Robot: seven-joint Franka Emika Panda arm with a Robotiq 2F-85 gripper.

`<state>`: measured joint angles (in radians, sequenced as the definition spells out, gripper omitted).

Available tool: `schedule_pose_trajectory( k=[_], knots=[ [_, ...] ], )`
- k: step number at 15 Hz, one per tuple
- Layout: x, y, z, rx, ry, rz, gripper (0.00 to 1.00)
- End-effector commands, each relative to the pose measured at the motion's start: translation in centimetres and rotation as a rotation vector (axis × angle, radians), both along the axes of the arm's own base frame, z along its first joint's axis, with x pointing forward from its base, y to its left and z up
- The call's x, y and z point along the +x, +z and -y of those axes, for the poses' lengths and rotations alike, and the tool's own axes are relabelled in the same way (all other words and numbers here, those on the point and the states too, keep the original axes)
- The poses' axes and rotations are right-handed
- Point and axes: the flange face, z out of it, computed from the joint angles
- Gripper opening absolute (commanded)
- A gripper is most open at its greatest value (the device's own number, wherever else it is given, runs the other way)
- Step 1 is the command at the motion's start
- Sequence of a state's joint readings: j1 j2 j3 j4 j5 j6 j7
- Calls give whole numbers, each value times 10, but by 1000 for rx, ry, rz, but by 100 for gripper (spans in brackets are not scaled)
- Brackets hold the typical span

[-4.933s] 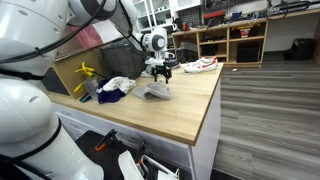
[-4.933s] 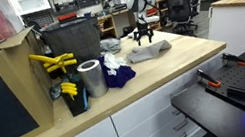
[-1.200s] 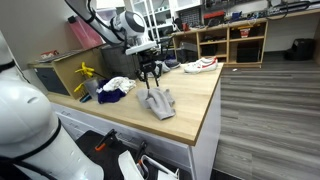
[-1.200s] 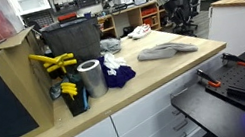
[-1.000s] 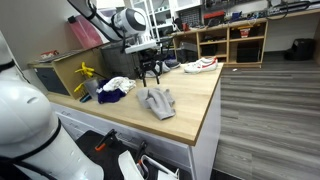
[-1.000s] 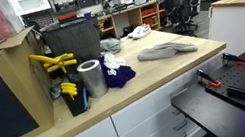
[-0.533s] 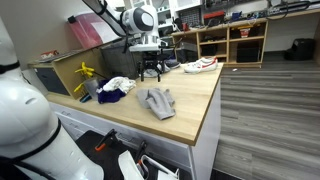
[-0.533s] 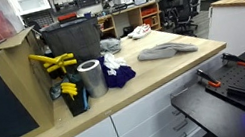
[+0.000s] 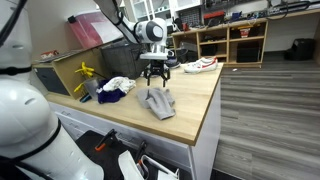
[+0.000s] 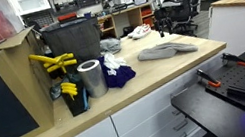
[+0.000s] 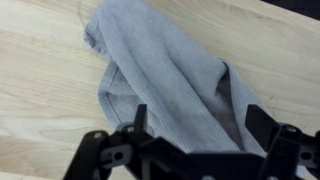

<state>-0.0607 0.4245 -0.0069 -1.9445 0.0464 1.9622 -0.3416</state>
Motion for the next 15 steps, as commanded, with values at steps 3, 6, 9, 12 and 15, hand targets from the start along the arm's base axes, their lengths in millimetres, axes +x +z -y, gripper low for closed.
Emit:
schedule_pose_trajectory(
  k=[3,6,9,12,15],
  knots=[
    [41,-35,9,45,14,-32,100],
    [49,-51,7,73,20,-59,100],
    [50,-57,-8,123,52,-96,66],
    [47,-60,-21,167,64,-146,42],
    [44,-60,-28,197,57,-186,19]
  ],
)
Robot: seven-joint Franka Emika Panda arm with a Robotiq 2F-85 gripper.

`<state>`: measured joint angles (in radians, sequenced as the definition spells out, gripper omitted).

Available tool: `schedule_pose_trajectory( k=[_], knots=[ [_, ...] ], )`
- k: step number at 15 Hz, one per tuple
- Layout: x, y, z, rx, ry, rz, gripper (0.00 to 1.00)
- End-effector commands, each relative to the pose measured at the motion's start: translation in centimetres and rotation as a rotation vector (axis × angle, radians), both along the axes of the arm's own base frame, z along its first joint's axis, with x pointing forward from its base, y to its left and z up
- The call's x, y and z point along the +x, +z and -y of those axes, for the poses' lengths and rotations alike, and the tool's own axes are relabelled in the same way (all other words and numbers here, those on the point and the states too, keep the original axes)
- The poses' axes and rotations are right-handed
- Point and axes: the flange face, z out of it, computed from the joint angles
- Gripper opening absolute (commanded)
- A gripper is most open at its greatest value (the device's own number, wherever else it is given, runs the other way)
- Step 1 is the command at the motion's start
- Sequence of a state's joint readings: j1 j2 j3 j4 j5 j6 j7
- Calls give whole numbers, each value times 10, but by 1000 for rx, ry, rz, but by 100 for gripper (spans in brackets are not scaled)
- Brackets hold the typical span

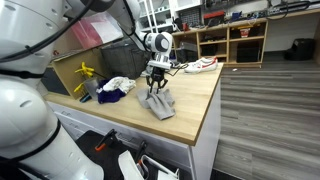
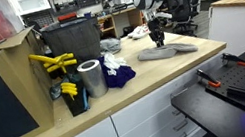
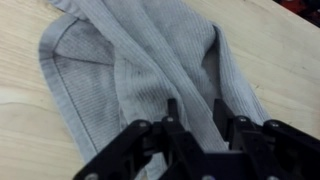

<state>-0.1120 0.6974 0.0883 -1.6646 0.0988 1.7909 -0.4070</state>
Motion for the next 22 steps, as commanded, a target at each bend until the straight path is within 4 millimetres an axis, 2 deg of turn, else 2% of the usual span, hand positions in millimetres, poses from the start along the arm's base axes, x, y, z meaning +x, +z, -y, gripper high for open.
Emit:
schedule_pose_trajectory(
  k=[1,3,7,8,9,12,15,17,19,22],
  knots=[
    [1,5,-3,56,-4,-49,12],
    [-1,8,-4,65,-10,-61,0],
    [0,14,-5,40,-9,-45,0],
    [2,18,-5,31,-2,-29,26],
    [3,22,-4,18,5,-14,27],
    [11,33,-1,-26,41,31,47],
    [18,35,2,-64,75,54,71],
    [18,28,2,-80,92,55,87],
    [17,22,0,-92,112,52,99],
    [16,14,-5,-109,143,44,100]
  ],
)
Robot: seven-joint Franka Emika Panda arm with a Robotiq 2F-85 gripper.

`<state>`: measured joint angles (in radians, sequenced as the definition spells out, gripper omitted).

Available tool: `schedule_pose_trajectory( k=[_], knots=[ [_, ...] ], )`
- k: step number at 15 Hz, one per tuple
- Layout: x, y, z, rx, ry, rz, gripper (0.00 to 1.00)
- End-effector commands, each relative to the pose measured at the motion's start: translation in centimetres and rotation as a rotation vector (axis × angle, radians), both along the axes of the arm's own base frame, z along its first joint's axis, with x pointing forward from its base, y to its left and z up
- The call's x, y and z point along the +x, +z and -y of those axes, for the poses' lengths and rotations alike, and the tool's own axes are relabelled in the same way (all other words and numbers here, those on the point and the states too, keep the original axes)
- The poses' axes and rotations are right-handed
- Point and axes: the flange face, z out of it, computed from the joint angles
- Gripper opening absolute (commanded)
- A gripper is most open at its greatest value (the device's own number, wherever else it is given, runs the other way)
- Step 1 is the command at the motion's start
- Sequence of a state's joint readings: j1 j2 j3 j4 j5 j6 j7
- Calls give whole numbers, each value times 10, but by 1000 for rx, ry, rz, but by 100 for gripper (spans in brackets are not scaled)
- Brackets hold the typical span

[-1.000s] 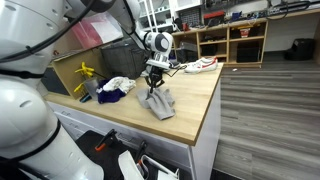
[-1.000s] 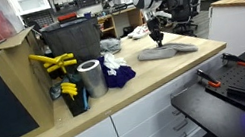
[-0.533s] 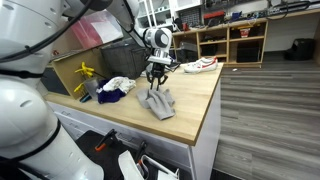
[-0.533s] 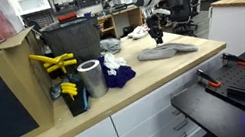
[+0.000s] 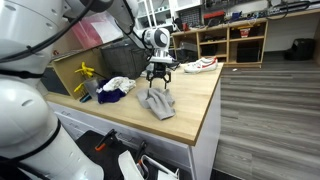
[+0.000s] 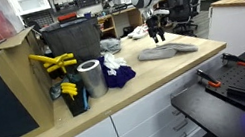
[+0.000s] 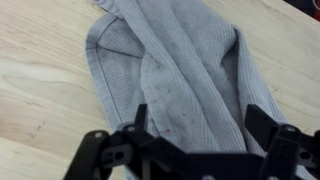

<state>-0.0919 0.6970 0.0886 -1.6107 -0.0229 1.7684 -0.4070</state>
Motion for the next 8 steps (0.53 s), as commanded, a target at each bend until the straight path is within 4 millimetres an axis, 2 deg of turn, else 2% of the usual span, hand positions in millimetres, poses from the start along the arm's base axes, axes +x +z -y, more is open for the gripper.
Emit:
schedule_pose_trajectory(
  k=[1,8],
  knots=[
    [0,-6,-5,-26,48,8,100],
    [-4,-20,-3,-45,61,-12,100]
  ],
)
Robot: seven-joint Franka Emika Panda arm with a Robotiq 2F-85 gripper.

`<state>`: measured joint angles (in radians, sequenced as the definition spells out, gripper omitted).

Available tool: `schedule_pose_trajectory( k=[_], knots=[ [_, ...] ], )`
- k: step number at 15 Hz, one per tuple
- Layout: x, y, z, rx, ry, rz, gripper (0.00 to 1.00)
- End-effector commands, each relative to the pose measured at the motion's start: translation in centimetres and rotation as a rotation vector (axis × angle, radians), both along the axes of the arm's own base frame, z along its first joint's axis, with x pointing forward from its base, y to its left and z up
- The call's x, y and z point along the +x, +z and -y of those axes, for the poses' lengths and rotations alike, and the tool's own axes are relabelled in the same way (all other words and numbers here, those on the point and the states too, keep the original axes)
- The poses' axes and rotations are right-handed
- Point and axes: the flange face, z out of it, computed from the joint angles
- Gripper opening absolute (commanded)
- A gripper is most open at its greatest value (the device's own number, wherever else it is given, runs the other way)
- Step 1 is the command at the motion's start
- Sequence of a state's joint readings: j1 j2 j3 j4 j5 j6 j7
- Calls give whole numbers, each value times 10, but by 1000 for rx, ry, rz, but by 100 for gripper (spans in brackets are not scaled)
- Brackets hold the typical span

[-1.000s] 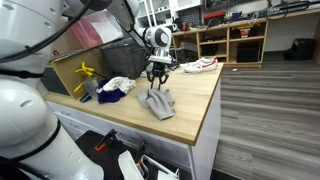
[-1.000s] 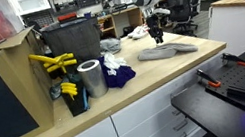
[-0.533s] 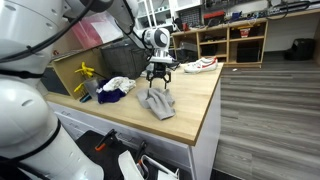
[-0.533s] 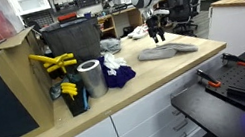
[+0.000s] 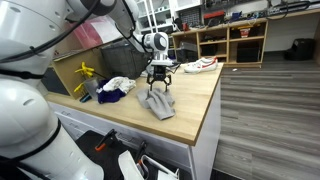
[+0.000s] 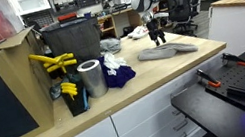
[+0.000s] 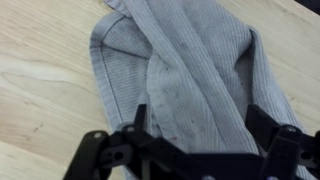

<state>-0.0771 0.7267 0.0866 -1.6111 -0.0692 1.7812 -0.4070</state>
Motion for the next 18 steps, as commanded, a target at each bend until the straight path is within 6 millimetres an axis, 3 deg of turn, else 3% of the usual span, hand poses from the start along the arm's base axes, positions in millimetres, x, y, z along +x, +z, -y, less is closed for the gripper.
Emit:
schedule_pose_trajectory(
  k=[1,3,11,14,18],
  knots=[
    [-3,-4,2,-11,16,1,79],
    [-6,-7,2,-9,14,-7,68],
    [-13,-12,3,-2,12,-23,5],
    [-11,-4,2,1,8,-7,0],
    [-3,27,-6,15,1,60,1]
  ],
)
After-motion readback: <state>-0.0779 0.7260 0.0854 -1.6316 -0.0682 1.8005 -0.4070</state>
